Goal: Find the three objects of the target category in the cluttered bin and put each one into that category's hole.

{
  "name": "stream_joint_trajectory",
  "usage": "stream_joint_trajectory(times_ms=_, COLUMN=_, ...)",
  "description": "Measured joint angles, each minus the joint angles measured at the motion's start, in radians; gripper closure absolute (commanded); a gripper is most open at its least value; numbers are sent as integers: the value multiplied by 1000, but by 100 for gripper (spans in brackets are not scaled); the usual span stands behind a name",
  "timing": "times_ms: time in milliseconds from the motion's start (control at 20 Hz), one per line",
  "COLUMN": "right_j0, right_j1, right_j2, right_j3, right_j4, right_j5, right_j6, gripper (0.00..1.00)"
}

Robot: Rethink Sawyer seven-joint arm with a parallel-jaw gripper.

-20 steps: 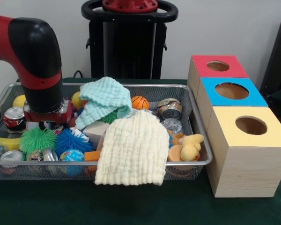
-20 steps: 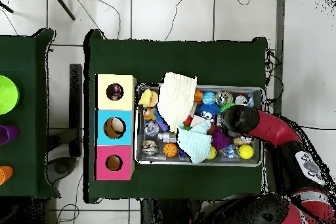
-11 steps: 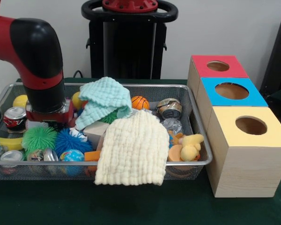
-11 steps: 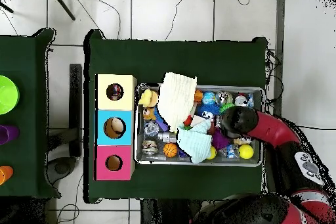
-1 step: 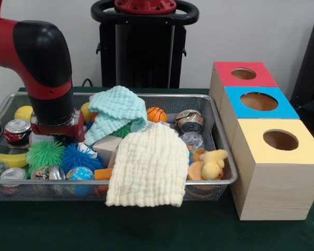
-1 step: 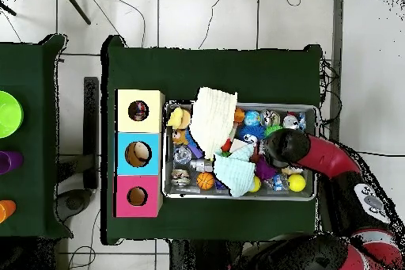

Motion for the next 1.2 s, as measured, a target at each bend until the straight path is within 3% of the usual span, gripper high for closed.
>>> stream_joint_trajectory(times_ms=650, right_j0=44, right_j1=-11, right_j2=-38, right_j3=-1, right_j4=6, right_j5=13, right_j6=0, gripper=100)
stream_joint_trajectory(times_ms=1200, right_j0=108, right_j1=-46, right_j2=-81, right_j3=-30, right_j4=9, right_j5=134, right_j6=0, gripper=100)
